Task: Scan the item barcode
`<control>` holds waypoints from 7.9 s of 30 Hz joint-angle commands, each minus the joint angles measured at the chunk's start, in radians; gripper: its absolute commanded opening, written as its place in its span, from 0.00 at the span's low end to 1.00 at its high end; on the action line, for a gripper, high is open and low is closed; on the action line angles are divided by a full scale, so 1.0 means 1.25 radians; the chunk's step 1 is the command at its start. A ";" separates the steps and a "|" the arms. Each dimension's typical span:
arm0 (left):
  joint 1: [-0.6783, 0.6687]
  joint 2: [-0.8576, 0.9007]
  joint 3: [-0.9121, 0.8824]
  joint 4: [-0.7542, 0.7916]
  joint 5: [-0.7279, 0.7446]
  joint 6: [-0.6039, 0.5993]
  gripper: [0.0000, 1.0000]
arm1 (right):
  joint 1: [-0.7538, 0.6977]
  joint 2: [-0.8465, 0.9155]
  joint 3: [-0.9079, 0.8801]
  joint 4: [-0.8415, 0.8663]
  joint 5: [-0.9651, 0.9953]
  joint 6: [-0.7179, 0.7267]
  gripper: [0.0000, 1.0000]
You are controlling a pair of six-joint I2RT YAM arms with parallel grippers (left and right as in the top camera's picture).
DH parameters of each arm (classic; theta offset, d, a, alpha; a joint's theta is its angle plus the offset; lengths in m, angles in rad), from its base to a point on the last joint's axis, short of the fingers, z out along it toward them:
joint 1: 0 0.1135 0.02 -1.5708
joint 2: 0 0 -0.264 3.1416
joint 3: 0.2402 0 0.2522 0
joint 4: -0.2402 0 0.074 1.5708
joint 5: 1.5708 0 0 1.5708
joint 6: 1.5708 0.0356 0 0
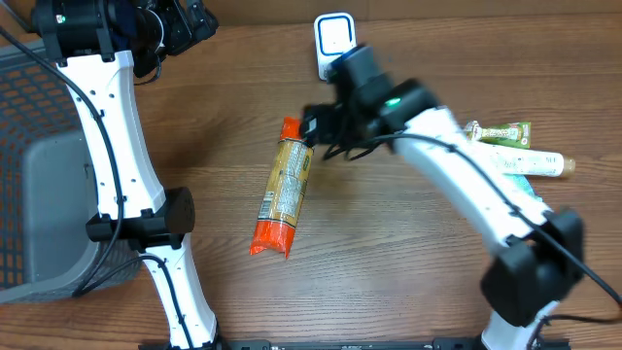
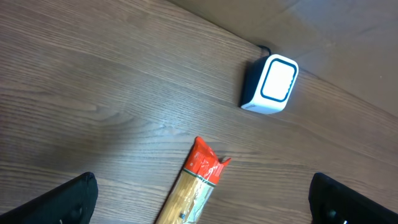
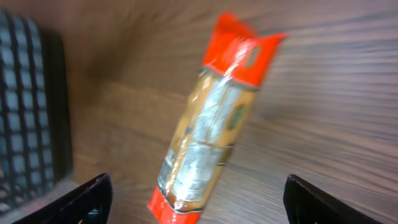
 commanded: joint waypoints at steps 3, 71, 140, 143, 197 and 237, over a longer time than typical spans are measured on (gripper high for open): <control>-0.005 -0.004 0.001 0.001 0.003 -0.009 1.00 | 0.090 0.100 -0.013 0.085 -0.002 -0.002 0.88; -0.005 -0.004 0.001 0.001 0.003 -0.009 1.00 | -0.183 0.084 -0.376 0.200 -0.140 0.161 0.63; -0.005 -0.004 0.001 0.001 0.003 -0.009 1.00 | -0.349 -0.320 -0.378 0.431 -0.585 0.072 0.04; -0.005 -0.004 0.001 0.001 0.003 -0.009 1.00 | -0.292 -0.290 -0.378 0.234 -0.296 -0.025 0.04; -0.005 -0.004 0.001 0.001 0.003 -0.009 1.00 | -0.203 0.175 -0.364 0.281 -0.153 0.024 0.45; -0.005 -0.004 0.001 0.001 0.003 -0.009 1.00 | -0.061 0.191 -0.160 0.022 0.012 -0.331 0.92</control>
